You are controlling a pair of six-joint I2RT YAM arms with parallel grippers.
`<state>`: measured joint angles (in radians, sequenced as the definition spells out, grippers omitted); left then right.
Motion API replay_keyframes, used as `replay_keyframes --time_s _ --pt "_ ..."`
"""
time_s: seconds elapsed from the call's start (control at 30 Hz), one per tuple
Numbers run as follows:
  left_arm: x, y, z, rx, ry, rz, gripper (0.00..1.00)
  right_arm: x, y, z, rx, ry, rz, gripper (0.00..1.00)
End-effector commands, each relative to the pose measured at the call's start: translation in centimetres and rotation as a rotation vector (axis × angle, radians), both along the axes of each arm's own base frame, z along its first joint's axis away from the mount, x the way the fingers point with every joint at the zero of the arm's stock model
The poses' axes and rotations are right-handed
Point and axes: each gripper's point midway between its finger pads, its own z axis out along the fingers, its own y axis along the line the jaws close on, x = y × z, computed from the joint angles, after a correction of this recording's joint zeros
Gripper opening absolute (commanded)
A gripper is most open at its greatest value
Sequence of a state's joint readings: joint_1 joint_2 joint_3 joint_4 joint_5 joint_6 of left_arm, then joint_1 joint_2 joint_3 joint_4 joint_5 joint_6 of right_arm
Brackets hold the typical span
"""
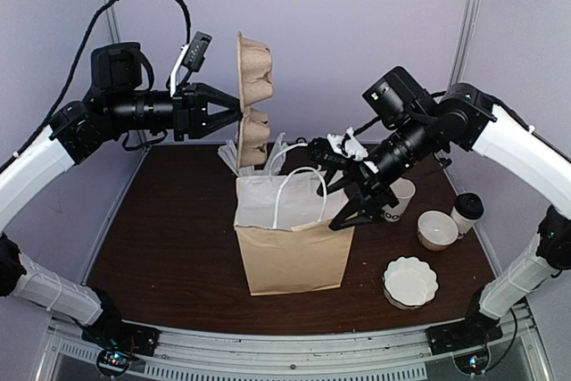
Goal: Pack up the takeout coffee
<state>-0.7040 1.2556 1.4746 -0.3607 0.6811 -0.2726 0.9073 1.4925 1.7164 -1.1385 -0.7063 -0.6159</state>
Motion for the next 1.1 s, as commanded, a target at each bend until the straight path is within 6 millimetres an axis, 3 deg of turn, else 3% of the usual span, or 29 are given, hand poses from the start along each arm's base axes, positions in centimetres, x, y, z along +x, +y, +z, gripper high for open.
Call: replay_keyframes --time_s 0.0,0.07,0.33,0.73,1.07 --pt "-0.5 -1.7 1.4 -0.097 -0.016 -0.067 0.31 -0.3 1.0 0.0 0.0 -0.065 0.009 0.72" --pt "-0.8 -2.6 0.7 -0.093 0.002 -0.093 0.31 -1.0 0.9 -0.1 -0.012 -0.091 0.041 0.66" --pt "-1.5 -5.1 -1.5 -0.065 0.045 -0.146 0.31 -3.6 0.9 -1.2 -0.075 -0.204 0.145 0.26" --pt "-3.3 -6.8 -5.2 0.009 0.126 -0.224 0.31 -5.3 0.8 -1.8 -0.12 -0.291 0.224 0.18" --pt "-3.7 -6.1 -11.5 0.262 0.191 -0.231 0.3 -5.1 0.8 -1.5 -0.118 -0.303 0.212 0.18"
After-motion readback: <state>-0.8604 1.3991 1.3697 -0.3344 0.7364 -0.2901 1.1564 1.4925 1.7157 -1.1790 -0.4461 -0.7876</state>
